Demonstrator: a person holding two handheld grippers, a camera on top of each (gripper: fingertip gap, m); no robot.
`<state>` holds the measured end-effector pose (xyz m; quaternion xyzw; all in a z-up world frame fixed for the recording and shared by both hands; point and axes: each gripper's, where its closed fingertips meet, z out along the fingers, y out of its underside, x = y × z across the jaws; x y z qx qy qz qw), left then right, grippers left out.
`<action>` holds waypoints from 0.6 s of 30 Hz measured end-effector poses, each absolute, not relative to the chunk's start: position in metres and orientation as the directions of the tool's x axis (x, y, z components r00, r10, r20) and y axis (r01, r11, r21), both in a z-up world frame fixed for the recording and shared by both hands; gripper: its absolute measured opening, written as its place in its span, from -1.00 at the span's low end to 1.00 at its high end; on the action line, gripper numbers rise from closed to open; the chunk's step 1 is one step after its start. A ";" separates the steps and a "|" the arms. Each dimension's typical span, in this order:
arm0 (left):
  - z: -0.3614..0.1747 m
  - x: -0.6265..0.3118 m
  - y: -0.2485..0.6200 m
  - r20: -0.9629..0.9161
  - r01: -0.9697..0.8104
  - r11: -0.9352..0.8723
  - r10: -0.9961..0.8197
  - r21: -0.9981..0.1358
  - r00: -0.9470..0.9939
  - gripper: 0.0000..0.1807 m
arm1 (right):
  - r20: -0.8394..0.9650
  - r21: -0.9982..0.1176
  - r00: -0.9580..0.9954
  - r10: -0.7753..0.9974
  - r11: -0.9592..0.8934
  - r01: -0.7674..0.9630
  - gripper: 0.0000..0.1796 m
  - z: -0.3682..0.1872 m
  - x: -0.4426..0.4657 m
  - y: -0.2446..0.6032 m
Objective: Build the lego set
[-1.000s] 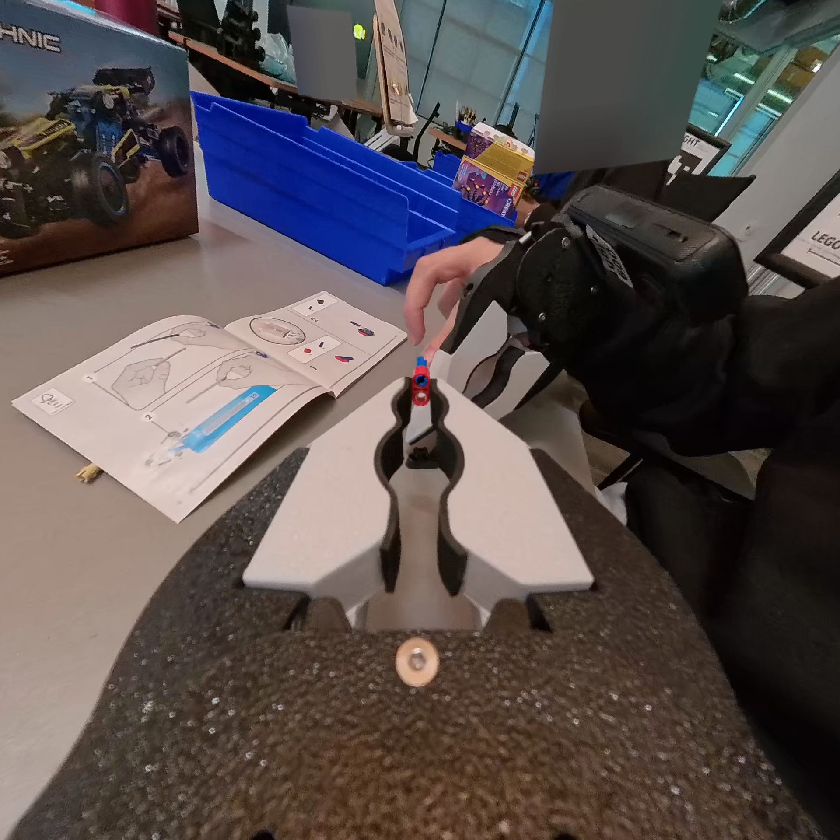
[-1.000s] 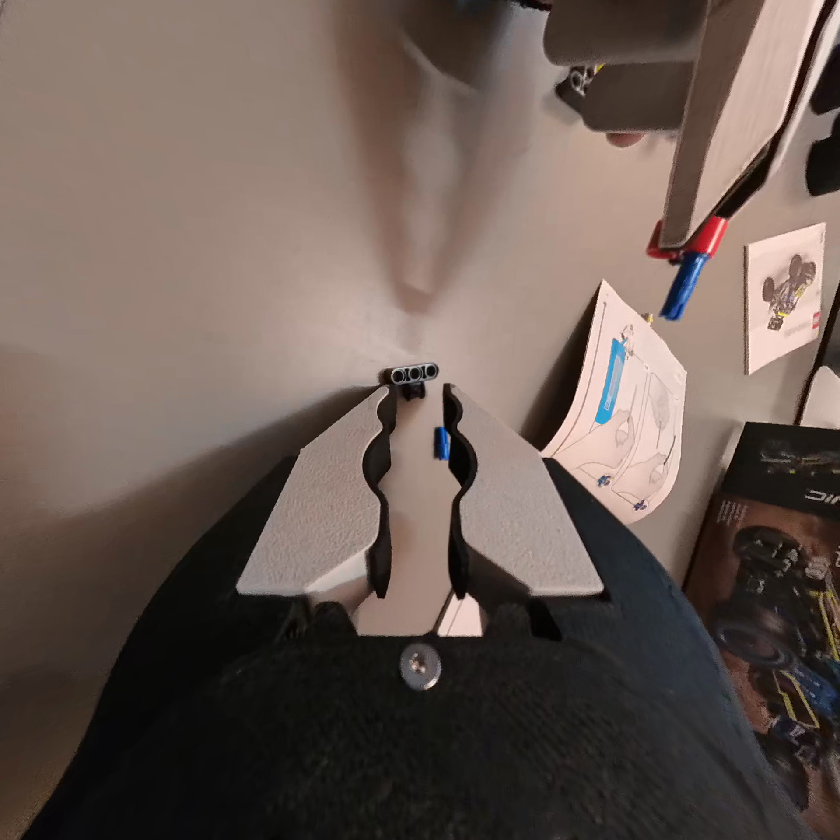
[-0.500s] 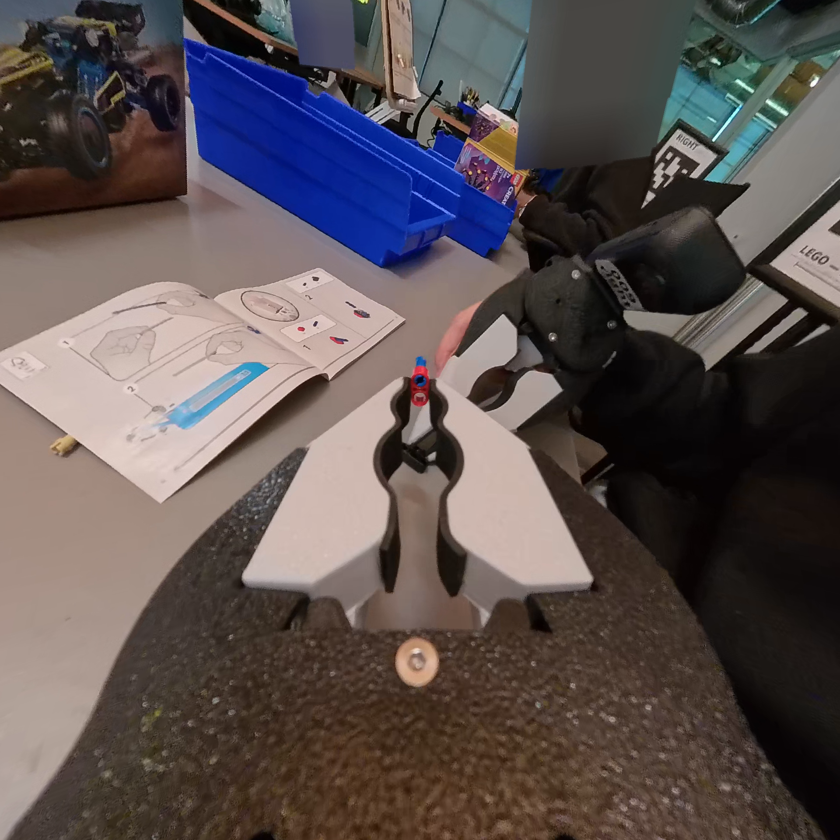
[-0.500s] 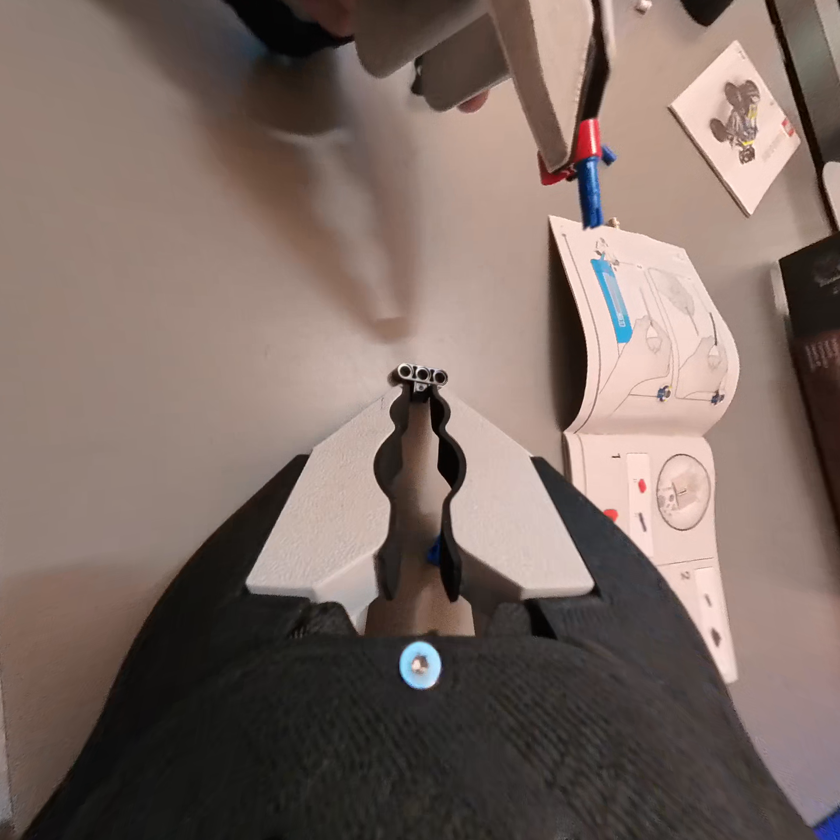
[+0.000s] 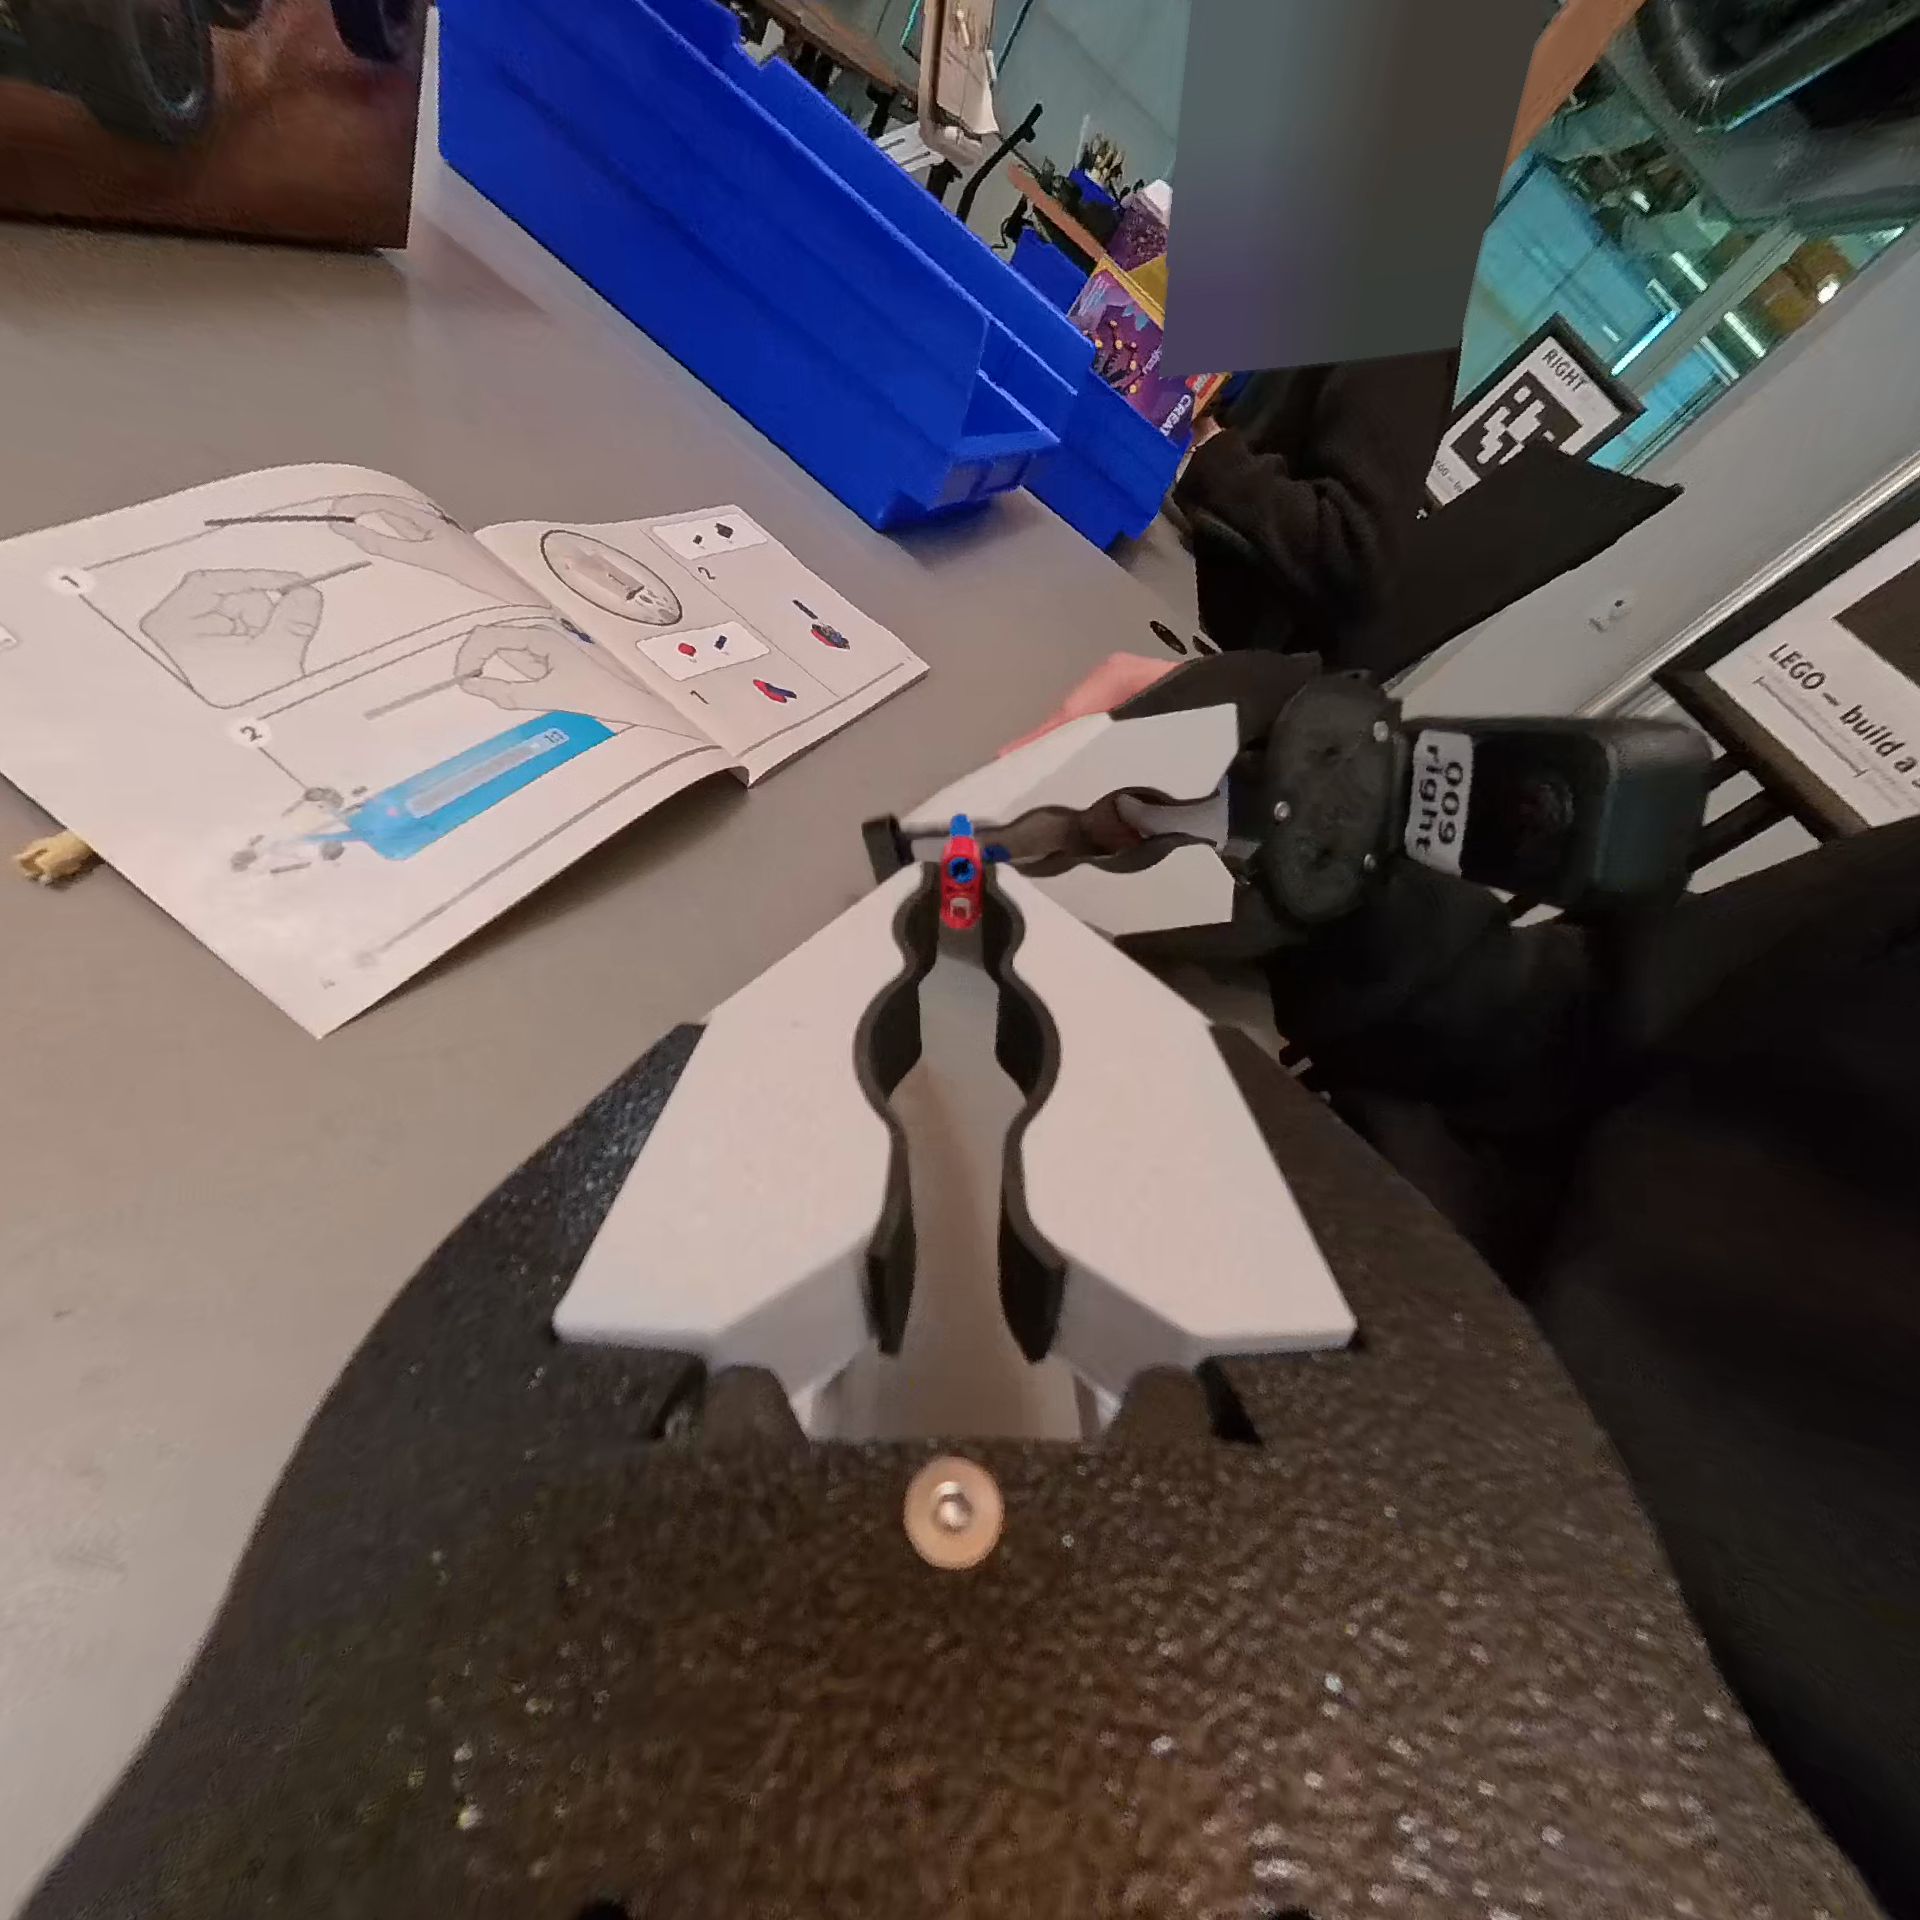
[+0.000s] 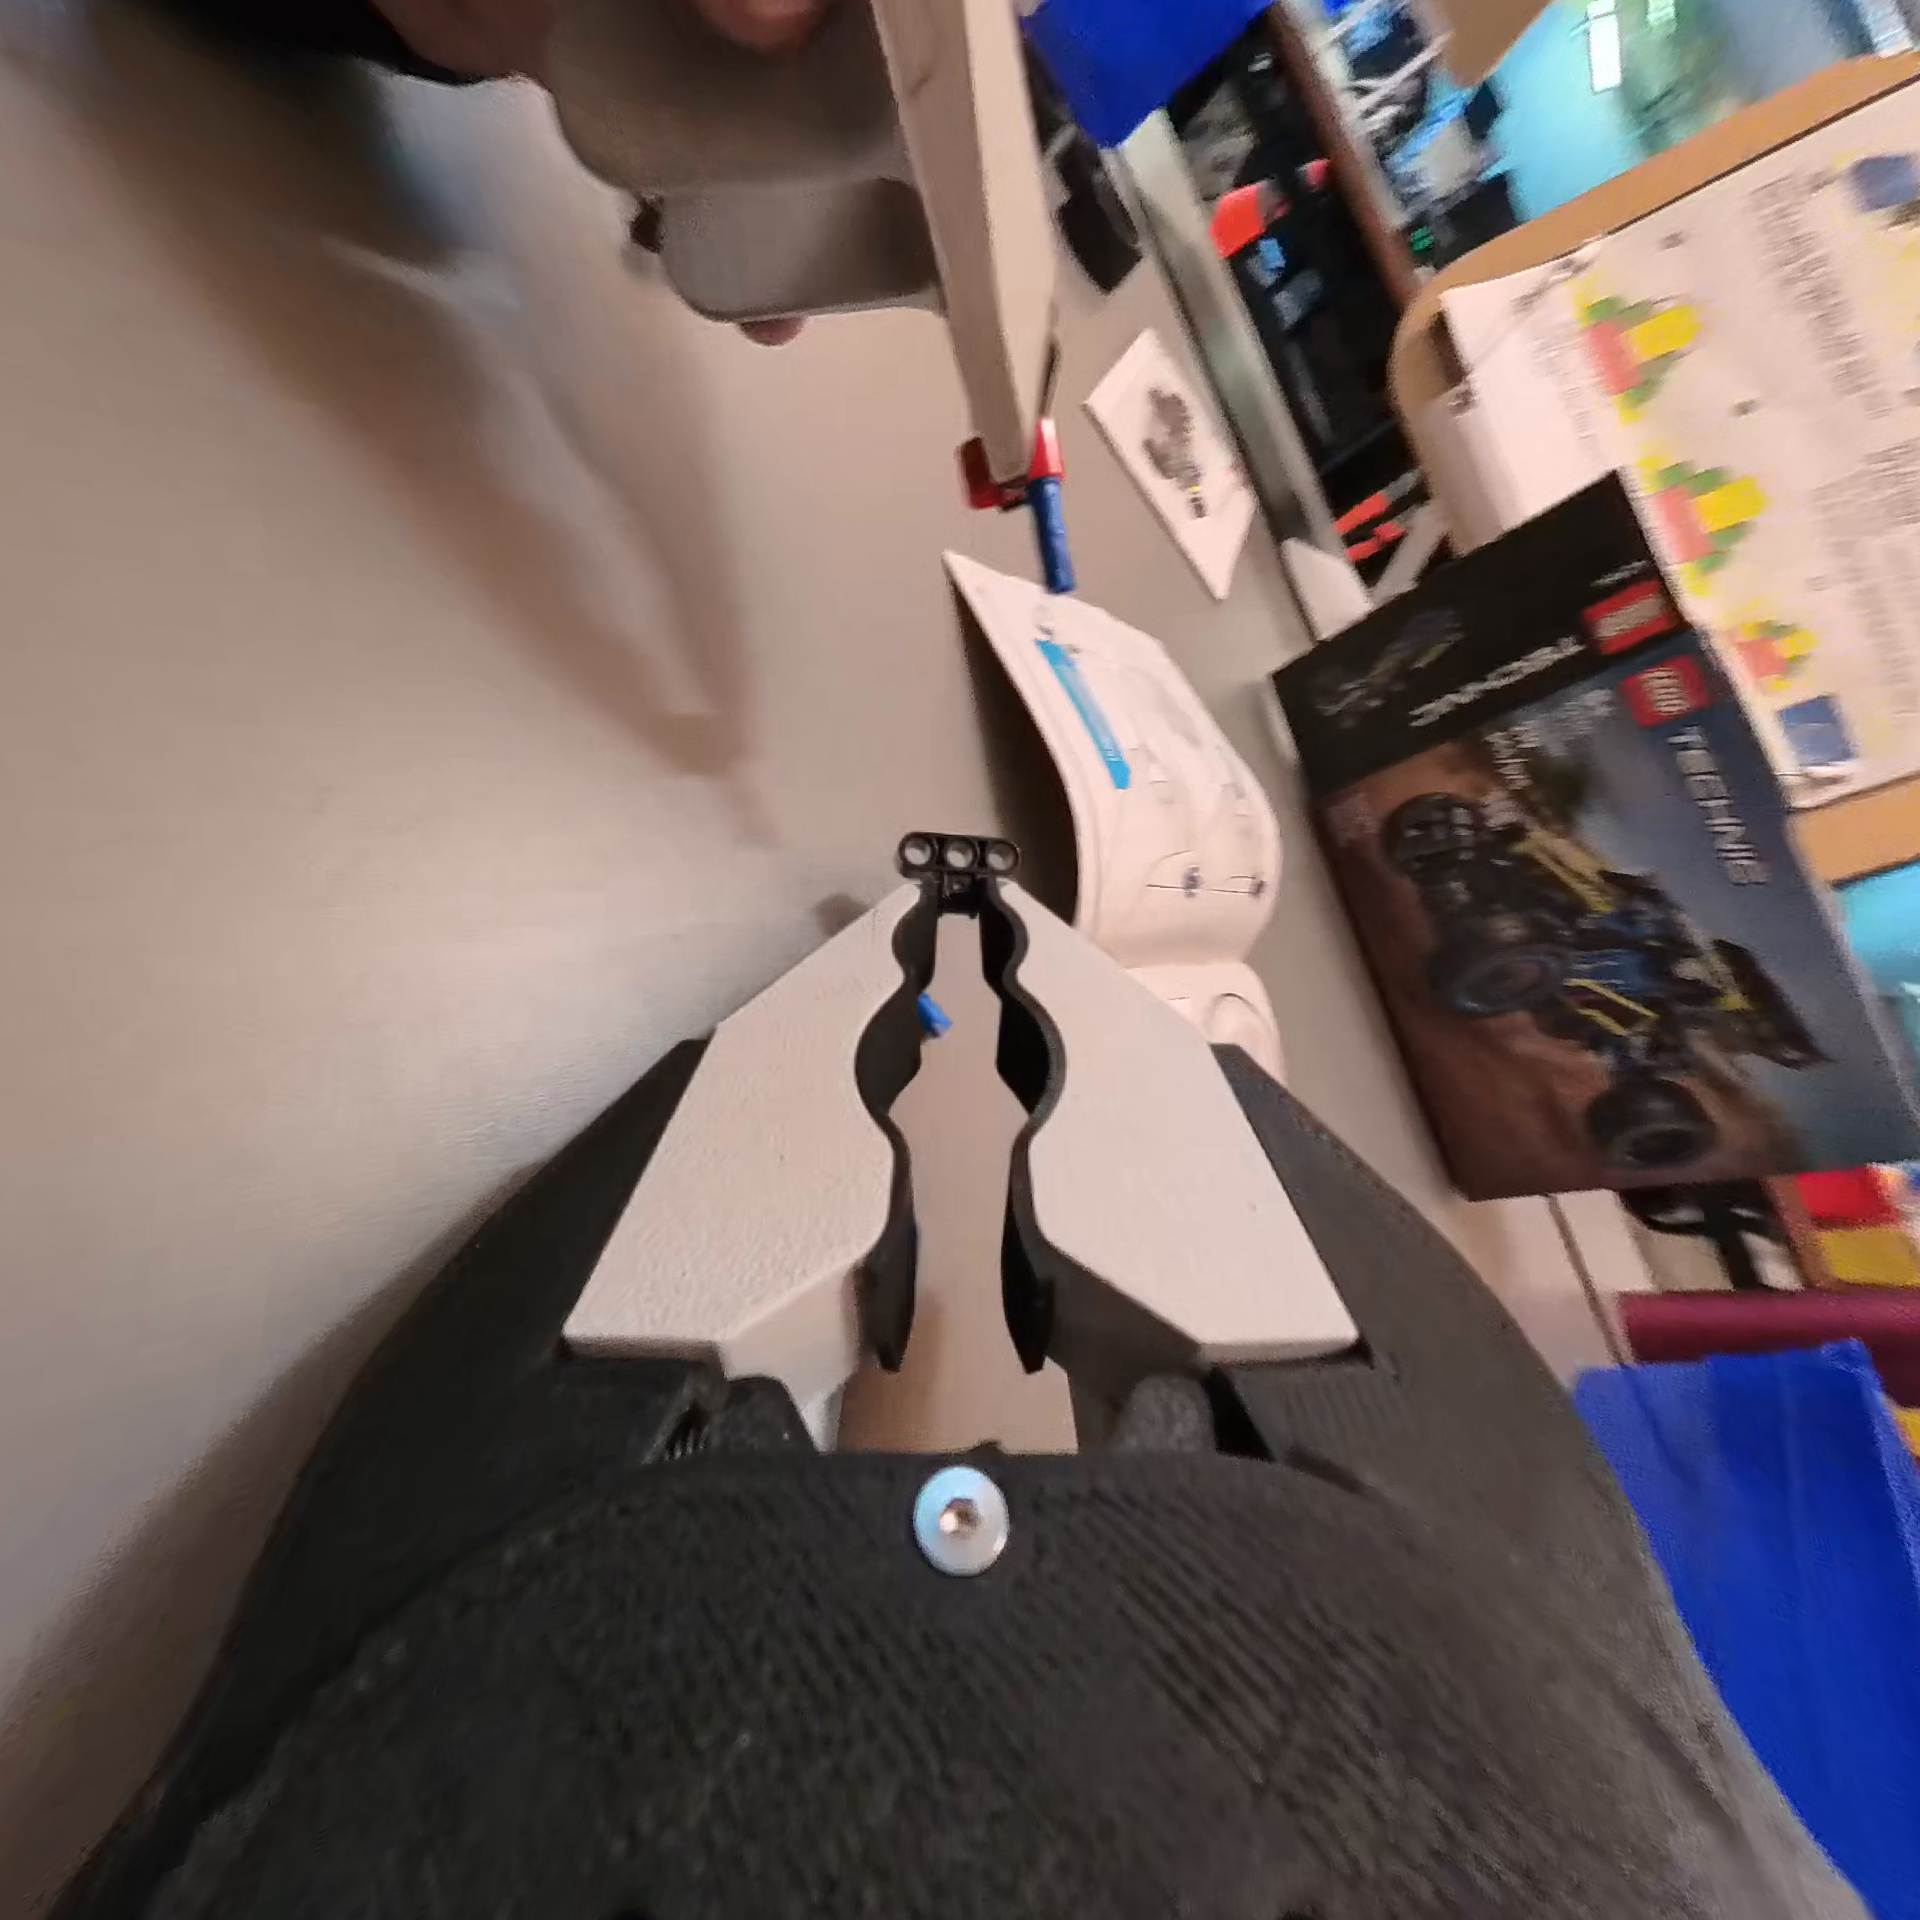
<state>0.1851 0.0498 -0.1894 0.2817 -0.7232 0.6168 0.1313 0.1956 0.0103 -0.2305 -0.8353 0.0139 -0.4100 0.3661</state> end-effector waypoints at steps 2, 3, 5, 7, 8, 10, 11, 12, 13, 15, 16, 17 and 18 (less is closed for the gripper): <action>-0.191 0.187 0.051 0.558 -0.591 0.074 -0.255 -0.803 -0.790 -0.94 | 0.724 -0.606 0.594 -0.351 -0.734 0.306 -0.93 -0.222 0.201 0.007; -0.192 0.187 0.050 0.562 -0.597 0.079 -0.259 -0.799 -0.786 -0.94 | 0.744 -0.598 0.564 -0.358 -0.733 0.324 -0.94 -0.218 0.202 0.007; -0.194 0.186 0.049 0.557 -0.595 0.090 -0.263 -0.799 -0.787 -0.94 | 0.777 -0.578 0.517 -0.359 -0.731 0.362 -0.93 -0.211 0.202 0.009; -0.193 0.184 0.046 0.553 -0.590 0.095 -0.256 -0.802 -0.792 -0.94 | 0.796 -0.563 0.493 -0.352 -0.729 0.389 -0.93 -0.208 0.200 0.011; -0.193 0.183 0.045 0.552 -0.588 0.099 -0.250 -0.803 -0.795 -0.94 | 0.806 -0.556 0.472 -0.357 -0.730 0.398 -0.93 -0.205 0.201 0.011; -0.194 0.183 0.045 0.553 -0.590 0.101 -0.250 -0.801 -0.795 -0.94 | 0.798 -0.569 0.480 -0.364 -0.717 0.403 -0.93 -0.204 0.200 0.012; -0.193 0.183 0.045 0.555 -0.592 0.097 -0.252 -0.800 -0.793 -0.94 | 0.798 -0.573 0.477 -0.368 -0.710 0.409 -0.93 -0.202 0.200 0.012; -0.193 0.184 0.045 0.558 -0.594 0.092 -0.252 -0.799 -0.790 -0.94 | 0.803 -0.570 0.464 -0.373 -0.709 0.416 -0.93 -0.200 0.200 0.012; -0.192 0.184 0.045 0.562 -0.597 0.087 -0.254 -0.797 -0.787 -0.94 | 0.807 -0.566 0.459 -0.372 -0.711 0.418 -0.93 -0.199 0.200 0.012; -0.190 0.185 0.043 0.563 -0.598 0.077 -0.257 -0.798 -0.785 -0.94 | 0.828 -0.529 0.447 -0.340 -0.739 0.417 -0.93 -0.203 0.201 0.012; -0.190 0.185 0.042 0.561 -0.596 0.075 -0.261 -0.800 -0.786 -0.94 | 0.848 -0.498 0.423 -0.319 -0.754 0.429 -0.93 -0.204 0.201 0.013; -0.190 0.185 0.041 0.557 -0.594 0.076 -0.271 -0.801 -0.785 -0.94 | 0.864 -0.469 0.408 -0.294 -0.767 0.438 -0.93 -0.205 0.200 0.014; -0.190 0.185 0.039 0.554 -0.594 0.078 -0.283 -0.801 -0.783 -0.94 | 0.880 -0.436 0.390 -0.269 -0.783 0.444 -0.93 -0.206 0.200 0.015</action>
